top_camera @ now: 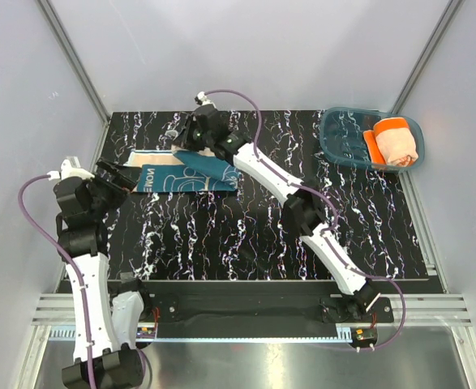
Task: Roll the towels
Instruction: Fold the towel
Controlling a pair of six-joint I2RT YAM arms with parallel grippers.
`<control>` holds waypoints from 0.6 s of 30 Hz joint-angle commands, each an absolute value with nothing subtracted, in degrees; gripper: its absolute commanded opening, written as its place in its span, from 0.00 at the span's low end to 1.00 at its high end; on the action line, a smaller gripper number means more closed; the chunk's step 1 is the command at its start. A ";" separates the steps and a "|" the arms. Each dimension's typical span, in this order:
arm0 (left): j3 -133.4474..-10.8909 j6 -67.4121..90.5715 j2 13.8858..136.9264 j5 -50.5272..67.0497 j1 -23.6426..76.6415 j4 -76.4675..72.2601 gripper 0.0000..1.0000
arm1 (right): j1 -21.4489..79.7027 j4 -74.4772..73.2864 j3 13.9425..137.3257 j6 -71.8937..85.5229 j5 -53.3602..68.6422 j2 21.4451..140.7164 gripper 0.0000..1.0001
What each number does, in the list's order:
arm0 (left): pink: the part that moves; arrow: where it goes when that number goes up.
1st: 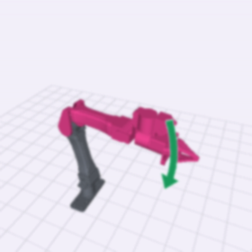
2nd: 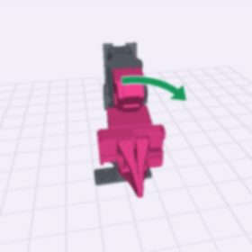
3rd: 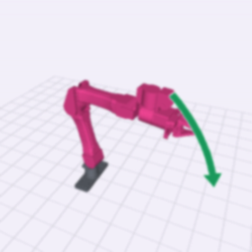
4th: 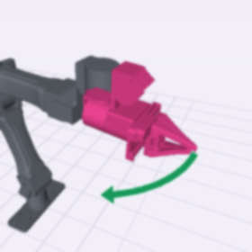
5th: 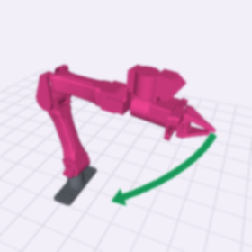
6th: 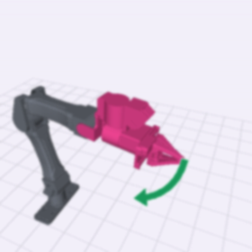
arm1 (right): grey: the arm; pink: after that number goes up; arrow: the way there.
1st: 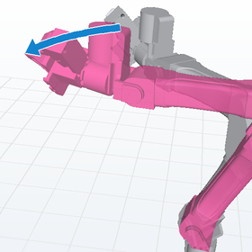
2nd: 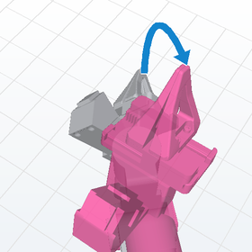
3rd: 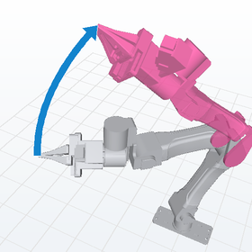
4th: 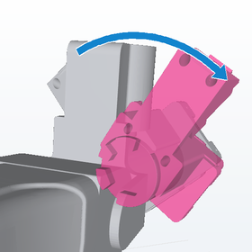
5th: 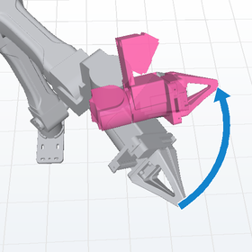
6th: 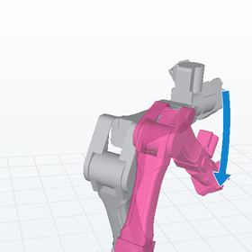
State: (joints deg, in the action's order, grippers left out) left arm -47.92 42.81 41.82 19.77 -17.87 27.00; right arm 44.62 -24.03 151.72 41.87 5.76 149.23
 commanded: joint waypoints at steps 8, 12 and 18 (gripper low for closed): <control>-53.96 45.27 45.17 24.97 -11.69 23.37 0.99 | 48.95 -4.84 156.26 46.14 5.80 156.17 0.00; -55.02 44.12 46.49 24.00 -9.85 24.78 0.99 | 49.48 -0.97 157.24 48.34 5.97 158.64 0.00; -52.82 43.95 46.14 22.50 -8.61 23.38 0.99 | 50.97 2.90 157.50 47.72 5.36 160.22 0.00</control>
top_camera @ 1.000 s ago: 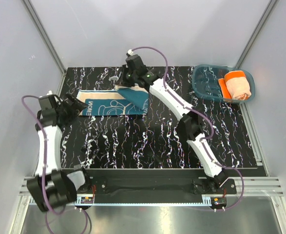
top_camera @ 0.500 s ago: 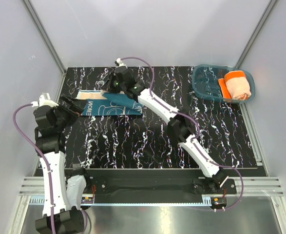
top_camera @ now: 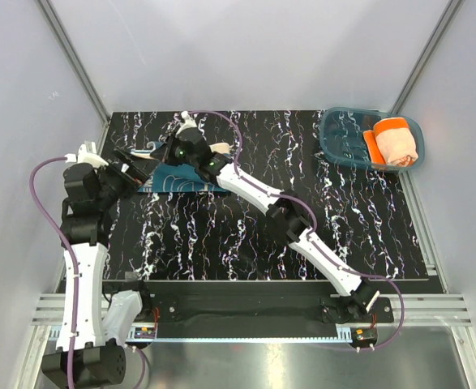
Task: Roll the towels
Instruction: Fold the towel
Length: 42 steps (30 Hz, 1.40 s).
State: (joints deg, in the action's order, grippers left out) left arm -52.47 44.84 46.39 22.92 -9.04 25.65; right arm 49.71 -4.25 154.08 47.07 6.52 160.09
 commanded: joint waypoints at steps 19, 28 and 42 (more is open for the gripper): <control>-51.77 43.16 49.13 20.83 -8.09 21.71 0.99 | 52.03 10.19 157.41 50.97 4.83 165.67 0.03; -52.12 42.28 49.48 19.16 -8.00 22.76 0.99 | 52.29 14.15 157.85 53.79 6.41 169.19 0.29; -52.47 41.49 48.96 15.91 -8.00 23.47 0.99 | 51.51 15.90 152.77 50.36 7.47 161.91 1.00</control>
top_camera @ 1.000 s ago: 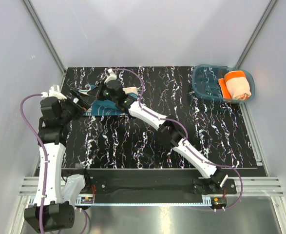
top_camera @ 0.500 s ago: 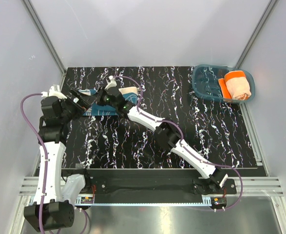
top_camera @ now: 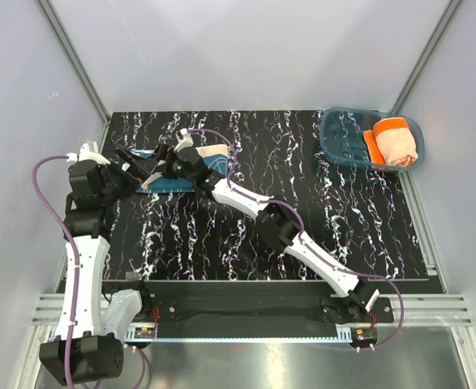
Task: Roll the towels
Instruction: Fold the towel
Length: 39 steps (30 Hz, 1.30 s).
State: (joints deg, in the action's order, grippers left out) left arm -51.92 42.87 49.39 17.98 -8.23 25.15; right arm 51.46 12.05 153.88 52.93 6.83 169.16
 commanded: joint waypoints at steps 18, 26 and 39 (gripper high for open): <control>-48.69 40.08 48.25 14.50 -7.91 23.56 0.99 | 34.81 8.37 80.00 42.81 6.50 111.10 0.83; -48.25 39.99 49.83 14.59 -7.56 23.73 0.99 | 32.52 5.80 83.49 44.21 17.31 121.37 0.68; -47.63 39.64 50.62 13.27 -6.42 24.08 0.99 | 33.40 7.65 87.45 46.14 22.06 129.46 0.58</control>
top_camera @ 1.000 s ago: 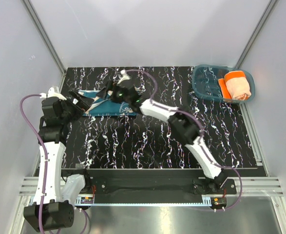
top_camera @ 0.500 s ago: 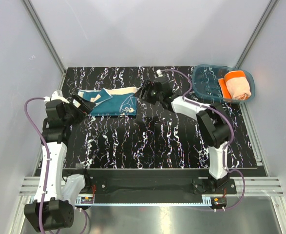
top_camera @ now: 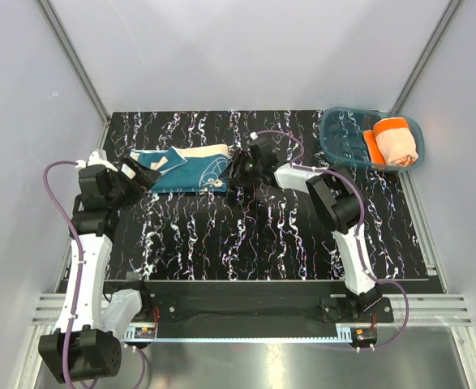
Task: Roll the towels
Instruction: Fold the towel
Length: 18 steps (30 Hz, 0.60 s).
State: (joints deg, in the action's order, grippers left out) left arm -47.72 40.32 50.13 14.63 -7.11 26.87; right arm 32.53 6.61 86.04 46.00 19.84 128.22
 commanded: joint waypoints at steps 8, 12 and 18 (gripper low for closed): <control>-47.55 40.43 51.33 11.60 -4.75 23.99 0.99 | 34.54 10.45 82.18 47.11 22.94 127.62 0.32; -48.08 39.73 51.85 10.81 -3.52 24.61 0.99 | 34.45 10.46 77.44 46.85 22.24 124.37 0.13; -52.37 32.09 59.04 10.20 3.58 27.76 0.99 | 34.54 6.78 67.27 45.62 20.39 113.06 0.05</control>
